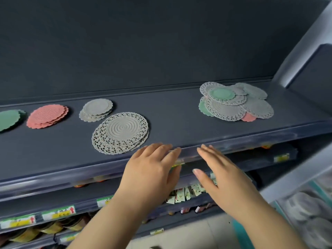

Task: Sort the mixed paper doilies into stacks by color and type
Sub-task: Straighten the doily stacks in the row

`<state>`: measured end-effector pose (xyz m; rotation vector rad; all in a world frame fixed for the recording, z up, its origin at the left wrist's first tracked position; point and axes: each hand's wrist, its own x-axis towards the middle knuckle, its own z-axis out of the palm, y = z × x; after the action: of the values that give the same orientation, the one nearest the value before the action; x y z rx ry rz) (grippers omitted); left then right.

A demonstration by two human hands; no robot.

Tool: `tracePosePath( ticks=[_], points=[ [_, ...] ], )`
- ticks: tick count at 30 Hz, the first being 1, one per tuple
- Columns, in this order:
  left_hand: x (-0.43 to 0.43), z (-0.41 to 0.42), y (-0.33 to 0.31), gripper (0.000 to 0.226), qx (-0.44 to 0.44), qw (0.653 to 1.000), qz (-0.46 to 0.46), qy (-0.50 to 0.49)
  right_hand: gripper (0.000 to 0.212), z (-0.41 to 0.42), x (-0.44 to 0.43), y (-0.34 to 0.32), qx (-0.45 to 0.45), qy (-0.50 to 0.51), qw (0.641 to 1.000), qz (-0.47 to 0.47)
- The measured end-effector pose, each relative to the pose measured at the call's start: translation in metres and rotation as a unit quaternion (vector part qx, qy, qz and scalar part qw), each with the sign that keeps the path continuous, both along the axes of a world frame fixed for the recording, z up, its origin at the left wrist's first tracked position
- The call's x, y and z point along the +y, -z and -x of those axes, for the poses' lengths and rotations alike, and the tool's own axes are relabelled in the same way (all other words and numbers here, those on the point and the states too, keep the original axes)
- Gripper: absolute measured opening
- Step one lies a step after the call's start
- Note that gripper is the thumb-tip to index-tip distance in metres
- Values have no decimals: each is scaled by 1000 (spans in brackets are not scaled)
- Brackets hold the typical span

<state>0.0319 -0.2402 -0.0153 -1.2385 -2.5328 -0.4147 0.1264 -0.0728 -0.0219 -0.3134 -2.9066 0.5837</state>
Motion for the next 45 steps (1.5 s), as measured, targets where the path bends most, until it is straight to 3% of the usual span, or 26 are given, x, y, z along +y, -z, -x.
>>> tracePosePath(
  ticks=[15,20,32,39,45],
  points=[
    [48,71,8,30,0,1000,-13,13,54,63,58,0,62,42,997,26],
    [92,84,3,39,-2,1000,-11,-8,53,84,115,3,67,28,997,22],
    [275,104,-2,30,-54,997,-11,-52,46,144,312,2,37,0,999,-11],
    [362,127,18,61,-155,962,161,-155,46,183,351,13,-17,-49,999,4],
    [370,134,5,60,-135,960,166,-181,36,192,361,11,29,-41,998,-40]
  ],
)
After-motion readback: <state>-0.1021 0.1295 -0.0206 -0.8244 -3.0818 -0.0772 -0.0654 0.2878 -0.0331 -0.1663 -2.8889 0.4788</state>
